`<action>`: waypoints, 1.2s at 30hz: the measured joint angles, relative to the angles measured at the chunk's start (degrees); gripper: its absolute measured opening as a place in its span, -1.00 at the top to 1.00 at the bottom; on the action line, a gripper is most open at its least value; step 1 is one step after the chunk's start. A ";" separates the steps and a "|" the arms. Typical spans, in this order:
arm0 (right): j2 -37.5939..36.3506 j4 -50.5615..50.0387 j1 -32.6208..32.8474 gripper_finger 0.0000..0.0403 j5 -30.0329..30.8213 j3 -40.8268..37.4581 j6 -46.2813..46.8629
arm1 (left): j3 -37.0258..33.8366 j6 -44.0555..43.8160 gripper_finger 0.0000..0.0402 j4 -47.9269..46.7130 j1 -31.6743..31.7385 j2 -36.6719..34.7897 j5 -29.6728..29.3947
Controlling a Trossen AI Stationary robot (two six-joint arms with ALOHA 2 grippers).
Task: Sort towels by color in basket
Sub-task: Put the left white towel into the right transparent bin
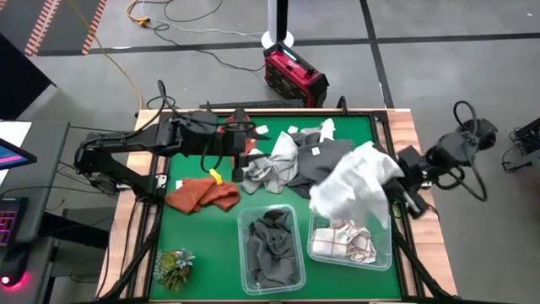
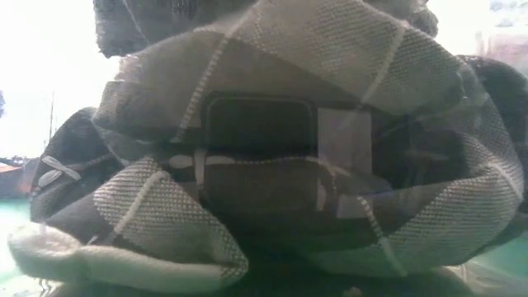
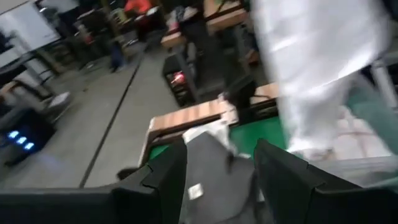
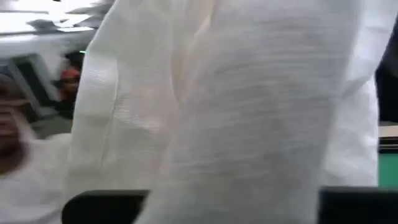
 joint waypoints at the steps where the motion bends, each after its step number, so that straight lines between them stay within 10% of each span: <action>1: 0.15 0.03 1.59 0.86 0.00 0.49 0.07 | 0.00 -0.01 0.13 -0.04 0.03 -0.07 -1.44; 12: 4.43 -27.07 10.27 0.90 9.06 -1.69 21.55 | 0.00 -1.68 0.14 -2.00 0.05 -0.40 -4.77; 19: 10.31 -39.77 9.72 0.90 4.10 -5.59 40.85 | 0.00 -2.13 0.14 -3.45 1.37 -0.19 -4.81; 26: 16.18 -28.74 11.87 0.90 -12.92 -9.19 34.69 | 0.00 -3.03 0.14 -7.14 3.14 -0.19 -4.81; 36: 26.39 -36.88 10.64 0.90 -13.76 -9.29 30.80 | 0.00 -2.68 0.14 -10.04 3.67 0.03 -4.77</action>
